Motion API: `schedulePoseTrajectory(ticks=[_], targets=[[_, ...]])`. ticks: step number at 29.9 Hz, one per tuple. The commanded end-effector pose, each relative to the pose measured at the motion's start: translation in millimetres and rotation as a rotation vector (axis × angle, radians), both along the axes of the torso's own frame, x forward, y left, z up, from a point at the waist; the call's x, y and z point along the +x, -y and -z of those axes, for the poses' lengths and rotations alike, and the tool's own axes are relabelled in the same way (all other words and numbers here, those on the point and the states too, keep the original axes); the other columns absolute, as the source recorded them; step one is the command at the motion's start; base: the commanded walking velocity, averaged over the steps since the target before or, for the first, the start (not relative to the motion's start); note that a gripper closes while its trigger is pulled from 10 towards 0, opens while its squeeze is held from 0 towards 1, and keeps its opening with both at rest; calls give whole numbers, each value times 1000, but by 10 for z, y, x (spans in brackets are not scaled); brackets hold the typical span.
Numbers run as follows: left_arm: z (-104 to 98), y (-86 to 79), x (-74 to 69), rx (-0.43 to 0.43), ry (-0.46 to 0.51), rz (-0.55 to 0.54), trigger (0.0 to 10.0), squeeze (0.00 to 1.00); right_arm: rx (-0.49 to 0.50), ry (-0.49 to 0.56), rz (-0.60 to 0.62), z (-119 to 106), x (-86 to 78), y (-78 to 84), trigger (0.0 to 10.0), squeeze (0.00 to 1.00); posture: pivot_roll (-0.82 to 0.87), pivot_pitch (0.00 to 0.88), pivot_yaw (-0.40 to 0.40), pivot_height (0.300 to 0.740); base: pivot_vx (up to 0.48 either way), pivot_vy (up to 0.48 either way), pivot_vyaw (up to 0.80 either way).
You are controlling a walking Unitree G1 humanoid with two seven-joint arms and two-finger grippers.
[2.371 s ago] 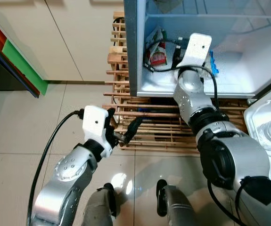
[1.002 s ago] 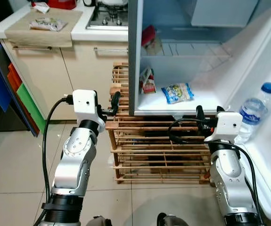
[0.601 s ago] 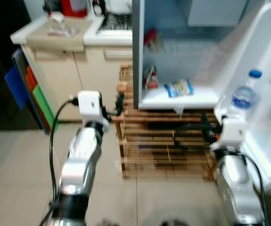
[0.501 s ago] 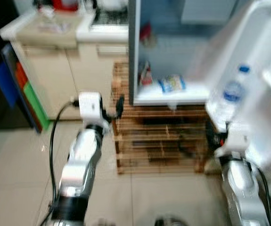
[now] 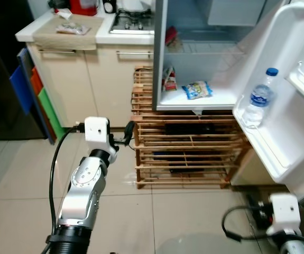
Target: Restocking fridge
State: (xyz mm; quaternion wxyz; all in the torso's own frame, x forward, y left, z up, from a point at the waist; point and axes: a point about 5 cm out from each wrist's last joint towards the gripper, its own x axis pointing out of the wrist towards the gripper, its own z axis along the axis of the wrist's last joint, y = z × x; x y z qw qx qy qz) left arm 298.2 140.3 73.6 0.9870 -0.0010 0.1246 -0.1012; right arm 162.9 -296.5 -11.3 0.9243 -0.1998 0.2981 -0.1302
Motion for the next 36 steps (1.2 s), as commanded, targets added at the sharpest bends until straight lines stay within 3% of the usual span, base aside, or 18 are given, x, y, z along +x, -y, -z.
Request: schedulePoseTrajectory(ticks=[1,3,5,6,9,15,18,19,20,21,25,27,29,30,31,32,33,36], targets=[[159,53,6,60,-98,29,10000,0,-217,-65,224,-29,-46,361,10000,0,-199,16,8,740,0,0,0],[184,76,36,44,-123,40,10000,0,-244,-86,409,-105,-170,646,10000,0,-211,5,20,740,0,0,0],[190,94,40,59,-129,61,10000,0,-246,-73,437,-146,-199,717,10000,0,-211,1,25,740,0,0,0],[269,120,21,99,-181,107,10000,0,-296,-19,498,-288,-205,880,10000,0,-213,0,28,740,0,0,0],[393,124,-13,146,-251,144,10000,0,-364,56,597,-468,-156,1072,10000,0,-226,0,55,740,0,0,0],[505,109,-46,201,-321,190,10000,0,-450,204,638,-809,79,1182,10000,0,-222,0,69,740,0,0,0],[593,35,-88,270,-377,219,10000,0,-422,438,616,-1280,386,1133,10000,0,-219,0,81,740,0,0,0],[593,35,-88,270,-377,219,10000,0,-422,438,616,-1280,386,1133,10000,0,-219,0,81,740,0,0,0],[668,-31,-127,322,-415,240,10000,0,-385,555,597,-1506,527,1058,10000,0,-219,0,88,740,0,0,0],[668,-31,-127,322,-415,240,10000,0,-385,555,597,-1506,527,1058,10000,0,-219,0,88,740,0,0,0],[880,-224,-264,472,-496,290,10000,0,-221,707,439,-1757,817,714,10000,0,-214,0,91,740,0,0,0],[917,-284,-295,511,-511,299,10000,0,-110,764,311,-1815,951,412,10000,0,-210,0,95,740,0,0,0],[934,-315,-312,528,-523,308,10000,0,34,742,132,-1805,1086,16,10000,0,-209,0,96,740,0,0,0],[934,-315,-312,528,-523,308,10000,0,34,742,132,-1805,1086,16,10000,0,-209,0,96,740,0,0,0],[948,-329,-323,549,-528,322,10000,0,129,731,5,-1815,1134,-270,10000,0,-208,0,101,740,0,0,0],[971,-348,-338,579,-536,347,10000,0,286,686,-210,-1832,1155,-739,10000,0,-205,0,104,740,0,0,0],[971,-348,-338,579,-536,347,10000,0,286,686,-210,-1832,1155,-739,10000,0,-205,0,104,740,0,0,0],[1063,-401,-423,577,-593,369,10000,0,556,656,-561,-2008,1003,-1326,10000,0,-200,0,111,740,0,0,0]])
